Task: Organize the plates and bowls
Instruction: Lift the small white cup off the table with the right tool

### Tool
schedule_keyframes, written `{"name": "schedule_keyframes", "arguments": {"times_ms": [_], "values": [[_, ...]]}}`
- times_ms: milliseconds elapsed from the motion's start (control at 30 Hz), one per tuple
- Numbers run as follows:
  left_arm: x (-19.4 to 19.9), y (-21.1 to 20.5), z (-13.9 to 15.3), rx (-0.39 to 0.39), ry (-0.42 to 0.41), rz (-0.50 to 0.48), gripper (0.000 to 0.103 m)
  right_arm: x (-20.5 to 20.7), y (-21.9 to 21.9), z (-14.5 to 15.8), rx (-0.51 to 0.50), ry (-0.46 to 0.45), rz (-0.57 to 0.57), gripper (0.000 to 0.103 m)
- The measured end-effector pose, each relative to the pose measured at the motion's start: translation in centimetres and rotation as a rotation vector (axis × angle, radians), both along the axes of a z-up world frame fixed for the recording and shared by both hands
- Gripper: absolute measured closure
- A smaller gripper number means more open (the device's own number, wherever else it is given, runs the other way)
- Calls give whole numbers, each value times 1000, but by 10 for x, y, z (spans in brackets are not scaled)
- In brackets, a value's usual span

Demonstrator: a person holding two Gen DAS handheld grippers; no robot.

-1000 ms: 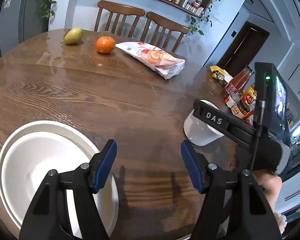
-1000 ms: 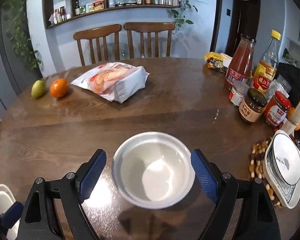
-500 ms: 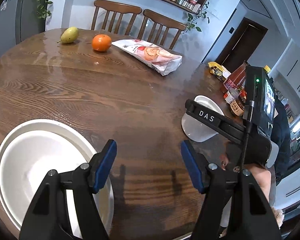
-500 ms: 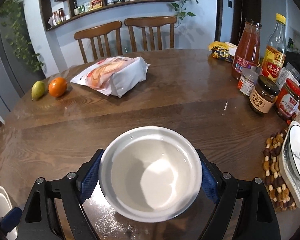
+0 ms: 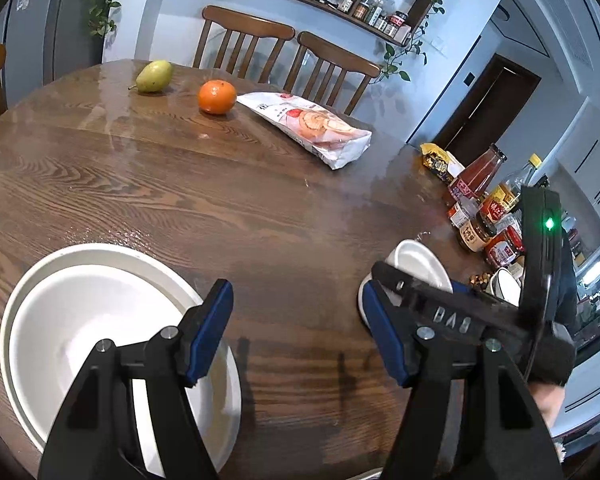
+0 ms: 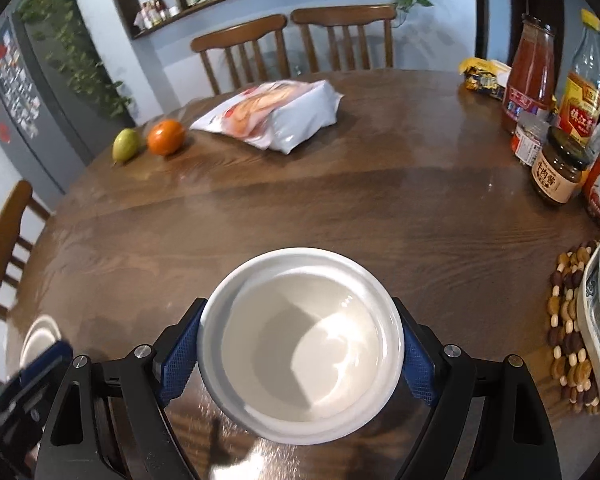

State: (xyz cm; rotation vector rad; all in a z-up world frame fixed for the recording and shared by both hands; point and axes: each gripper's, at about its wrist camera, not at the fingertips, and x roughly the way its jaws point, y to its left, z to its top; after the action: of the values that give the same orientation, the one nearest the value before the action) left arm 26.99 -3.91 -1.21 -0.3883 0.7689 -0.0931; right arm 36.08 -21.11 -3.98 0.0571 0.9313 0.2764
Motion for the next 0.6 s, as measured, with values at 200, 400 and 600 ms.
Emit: {"name": "schedule_keyframes", "arguments": {"times_ms": [200, 400, 600], "values": [[-2, 10, 4, -23, -12, 43, 37, -17, 17, 0, -24, 28, 108, 17], [-4, 12, 6, -31, -17, 52, 37, -33, 15, 4, 78, 38, 179, 16], [-4, 1, 5, -10, -22, 2, 37, -40, -14, 19, 179, -23, 104, 16]]}}
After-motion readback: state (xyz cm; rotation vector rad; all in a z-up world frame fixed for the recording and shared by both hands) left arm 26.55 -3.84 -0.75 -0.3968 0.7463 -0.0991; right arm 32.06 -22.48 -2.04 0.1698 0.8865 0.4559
